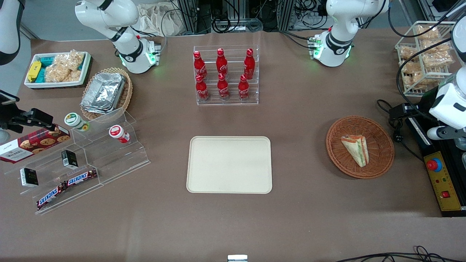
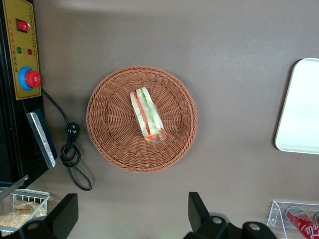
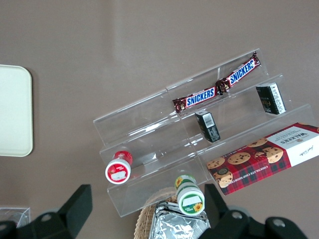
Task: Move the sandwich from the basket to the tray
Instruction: 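Move the left gripper over the sandwich in the wicker basket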
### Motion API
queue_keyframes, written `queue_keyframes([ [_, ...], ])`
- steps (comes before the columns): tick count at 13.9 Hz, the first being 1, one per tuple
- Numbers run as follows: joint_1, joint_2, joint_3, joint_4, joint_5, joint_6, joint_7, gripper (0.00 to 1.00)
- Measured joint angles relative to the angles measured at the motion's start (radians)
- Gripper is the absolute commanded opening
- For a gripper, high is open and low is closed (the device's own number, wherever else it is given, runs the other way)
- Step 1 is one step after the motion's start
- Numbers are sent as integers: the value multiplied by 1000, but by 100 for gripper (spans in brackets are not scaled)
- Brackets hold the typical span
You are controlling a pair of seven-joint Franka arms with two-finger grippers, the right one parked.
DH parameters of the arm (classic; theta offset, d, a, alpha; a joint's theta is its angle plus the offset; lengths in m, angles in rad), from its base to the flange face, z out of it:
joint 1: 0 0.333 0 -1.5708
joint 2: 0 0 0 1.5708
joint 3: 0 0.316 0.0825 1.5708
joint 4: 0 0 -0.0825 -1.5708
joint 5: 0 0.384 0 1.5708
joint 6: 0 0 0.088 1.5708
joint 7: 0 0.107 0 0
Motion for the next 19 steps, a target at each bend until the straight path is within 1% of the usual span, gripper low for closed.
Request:
queue_keyframes([
  [5, 0, 13, 3, 21, 1, 2, -4, 99],
  [9, -32, 42, -6, 34, 61, 1, -1, 99],
  [11, -41, 47, -8, 34, 69, -31, -2, 99],
  [13, -38, 48, -3, 34, 71, -98, -2, 99],
  [17, -18, 58, 8, 18, 76, -116, -2, 99],
  [19, -17, 80, 8, -8, 119, -117, -2, 99],
])
